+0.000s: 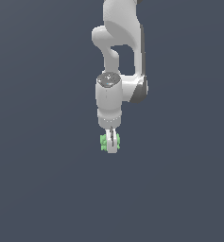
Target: Pick up the object and move it to a goal position.
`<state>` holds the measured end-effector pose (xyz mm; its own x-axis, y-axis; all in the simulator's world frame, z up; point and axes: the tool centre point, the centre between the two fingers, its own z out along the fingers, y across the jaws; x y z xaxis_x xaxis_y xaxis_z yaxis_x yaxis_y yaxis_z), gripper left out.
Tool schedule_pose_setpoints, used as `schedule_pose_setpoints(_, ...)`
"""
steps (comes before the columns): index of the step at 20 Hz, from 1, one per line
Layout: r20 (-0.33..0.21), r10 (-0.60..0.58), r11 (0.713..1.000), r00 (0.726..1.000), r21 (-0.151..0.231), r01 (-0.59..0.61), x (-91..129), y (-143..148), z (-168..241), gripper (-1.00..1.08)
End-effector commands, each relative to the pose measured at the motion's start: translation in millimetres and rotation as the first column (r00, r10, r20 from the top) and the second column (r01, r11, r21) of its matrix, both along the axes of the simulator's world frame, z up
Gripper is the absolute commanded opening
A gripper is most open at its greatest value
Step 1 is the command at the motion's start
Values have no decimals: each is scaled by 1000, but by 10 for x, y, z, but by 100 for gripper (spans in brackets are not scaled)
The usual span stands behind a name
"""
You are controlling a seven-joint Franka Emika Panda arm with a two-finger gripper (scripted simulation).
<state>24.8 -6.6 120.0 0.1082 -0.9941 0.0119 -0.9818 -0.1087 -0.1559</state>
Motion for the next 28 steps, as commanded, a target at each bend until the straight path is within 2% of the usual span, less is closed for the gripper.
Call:
schedule_pose_setpoints(1, 75, 4, 1000, 997, 2, -4, 182, -13, 334, -100)
schedule_pose_setpoints(4, 182, 10, 1000, 983, 4, -11, 395, -30, 829, -100)
schedule_pose_setpoints(7, 299, 16, 1000, 954, 5, -19, 568, -49, 1411, -100)
schedule_pose_setpoints(11, 453, 24, 1000, 891, 6, -30, 687, -75, 2232, -100)
schedule_pose_setpoints(15, 567, 29, 999, 823, 5, -39, 680, -97, 2895, -100)
schedule_pose_setpoints(18, 627, 31, 999, 778, 5, -44, 635, -110, 3265, -100)
schedule_pose_setpoints(22, 681, 34, 999, 731, 4, -49, 564, -122, 3617, -100)
schedule_pose_setpoints(25, 706, 35, 999, 707, 3, -52, 520, -129, 3784, -100)
schedule_pose_setpoints(28, 719, 35, 999, 694, 3, -54, 492, -131, 3870, -100)
